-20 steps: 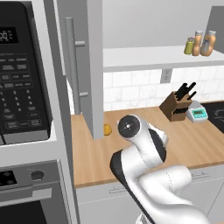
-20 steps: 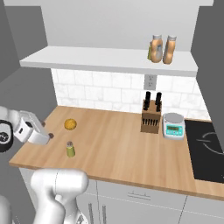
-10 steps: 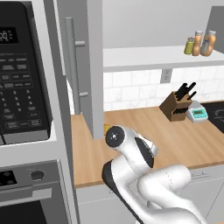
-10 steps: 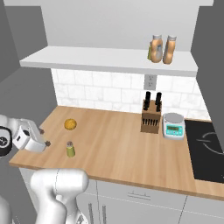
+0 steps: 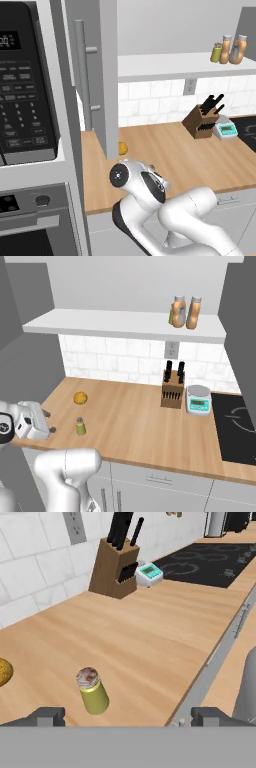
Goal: Put the shaker and condiment bottle from the counter next to their counterparts in the cabinet.
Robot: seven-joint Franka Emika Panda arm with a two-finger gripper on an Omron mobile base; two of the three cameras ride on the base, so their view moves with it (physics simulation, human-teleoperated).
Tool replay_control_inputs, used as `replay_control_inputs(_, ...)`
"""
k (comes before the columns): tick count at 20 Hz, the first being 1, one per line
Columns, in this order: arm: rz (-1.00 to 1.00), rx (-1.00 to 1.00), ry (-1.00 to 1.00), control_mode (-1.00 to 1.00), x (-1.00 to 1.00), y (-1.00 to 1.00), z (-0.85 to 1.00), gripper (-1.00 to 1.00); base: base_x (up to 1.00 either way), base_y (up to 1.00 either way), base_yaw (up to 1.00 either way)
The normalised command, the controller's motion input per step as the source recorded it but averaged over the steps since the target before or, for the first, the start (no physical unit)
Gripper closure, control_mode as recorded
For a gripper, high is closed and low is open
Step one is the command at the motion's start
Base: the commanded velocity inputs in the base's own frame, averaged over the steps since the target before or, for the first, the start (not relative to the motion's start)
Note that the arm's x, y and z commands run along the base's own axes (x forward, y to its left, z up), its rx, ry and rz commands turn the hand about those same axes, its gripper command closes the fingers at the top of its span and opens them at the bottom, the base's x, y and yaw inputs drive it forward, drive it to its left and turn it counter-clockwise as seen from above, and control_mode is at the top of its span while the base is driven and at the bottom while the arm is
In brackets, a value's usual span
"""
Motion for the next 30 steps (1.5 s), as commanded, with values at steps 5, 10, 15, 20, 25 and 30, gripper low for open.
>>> replay_control_inputs(5, 0.00, 0.00, -0.11, -1.00, 0.18, -0.22, -0.37, -1.00, 0.00, 0.00, 0.00)
replay_control_inputs(10, 0.00, 0.00, -0.09, -1.00, 0.18, -0.16, -0.38, -1.00, 0.00, 0.00, 0.00)
replay_control_inputs(15, 0.00, 0.00, -0.01, -1.00, 0.30, -0.03, -0.29, -1.00, 0.00, 0.00, 0.00)
replay_control_inputs(20, 0.00, 0.00, 0.00, -1.00, 0.23, -0.02, -0.11, -1.00, 0.00, 0.00, 0.00)
replay_control_inputs(25, 0.00, 0.02, 0.00, -1.00, 0.21, -0.23, -0.10, -1.00, 0.00, 0.00, 0.00)
replay_control_inputs(30, 0.00, 0.02, 0.00, -1.00, 0.25, -0.24, -0.14, -1.00, 0.00, 0.00, 0.00)
